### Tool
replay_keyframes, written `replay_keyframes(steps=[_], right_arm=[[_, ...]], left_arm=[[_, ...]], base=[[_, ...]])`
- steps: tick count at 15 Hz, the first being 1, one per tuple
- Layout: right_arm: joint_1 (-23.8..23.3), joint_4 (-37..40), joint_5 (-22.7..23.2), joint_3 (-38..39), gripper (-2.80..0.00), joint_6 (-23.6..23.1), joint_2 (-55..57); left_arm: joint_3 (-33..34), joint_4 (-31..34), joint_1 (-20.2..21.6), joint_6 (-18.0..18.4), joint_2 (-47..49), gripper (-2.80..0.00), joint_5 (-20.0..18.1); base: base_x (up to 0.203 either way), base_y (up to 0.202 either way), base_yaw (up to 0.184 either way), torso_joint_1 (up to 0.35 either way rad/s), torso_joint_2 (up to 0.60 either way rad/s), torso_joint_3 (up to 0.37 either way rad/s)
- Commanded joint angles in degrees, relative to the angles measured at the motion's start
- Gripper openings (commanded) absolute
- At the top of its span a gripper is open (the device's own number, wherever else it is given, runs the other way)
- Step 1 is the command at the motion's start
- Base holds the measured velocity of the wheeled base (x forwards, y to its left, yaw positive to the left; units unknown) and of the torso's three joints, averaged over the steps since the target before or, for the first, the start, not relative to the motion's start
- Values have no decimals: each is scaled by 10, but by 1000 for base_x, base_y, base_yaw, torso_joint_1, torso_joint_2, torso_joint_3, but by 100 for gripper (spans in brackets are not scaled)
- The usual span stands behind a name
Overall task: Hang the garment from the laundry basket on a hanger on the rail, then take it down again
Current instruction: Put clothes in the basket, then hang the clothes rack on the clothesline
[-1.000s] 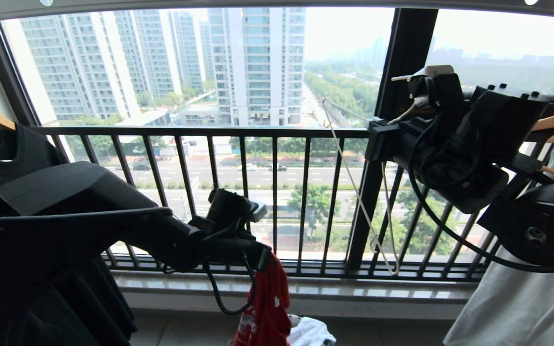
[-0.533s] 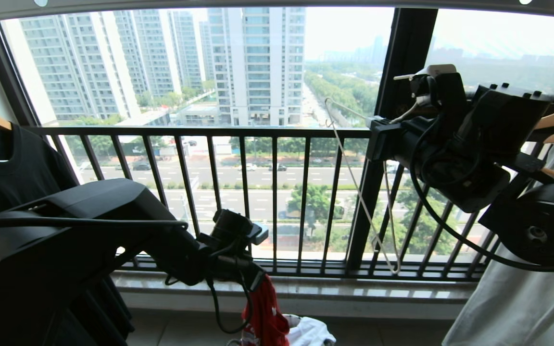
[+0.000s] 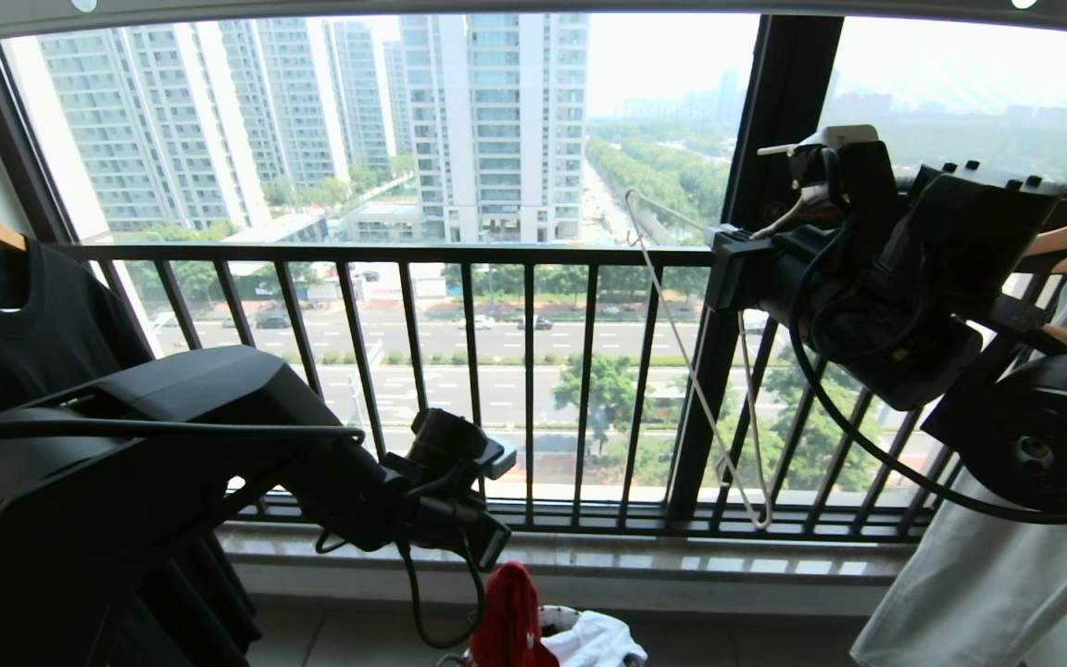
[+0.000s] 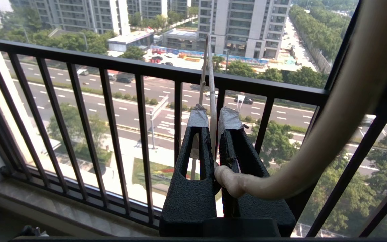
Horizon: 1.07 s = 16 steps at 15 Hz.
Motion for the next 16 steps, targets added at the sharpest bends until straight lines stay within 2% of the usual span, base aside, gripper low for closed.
replay_keyframes(steps=[1, 6, 7, 12, 14, 16], right_arm=[[0, -3, -1, 0, -280, 0, 0], [0, -3, -1, 0, -280, 0, 1], [0, -3, -1, 1, -280, 0, 1], [0, -3, -1, 3, -280, -1, 4], [0, -3, -1, 4, -280, -1, 5], [1, -3, -1, 6, -280, -1, 5]], left_arm=[[0, 0, 0, 1, -3, 0, 0], [2, 0, -1, 1, -14, 0, 0], [2, -1, -1, 1, -19, -280, 0], [6, 2, -1, -2, -54, -280, -1], [11, 10, -1, -3, -100, -280, -1], [14, 45, -4, -5, -159, -280, -3]], base=[[0, 0, 0, 0, 0, 0], [0, 0, 0, 0, 0, 0], [0, 0, 0, 0, 0, 0], [0, 0, 0, 0, 0, 0], [0, 0, 0, 0, 0, 0], [0, 0, 0, 0, 0, 0]])
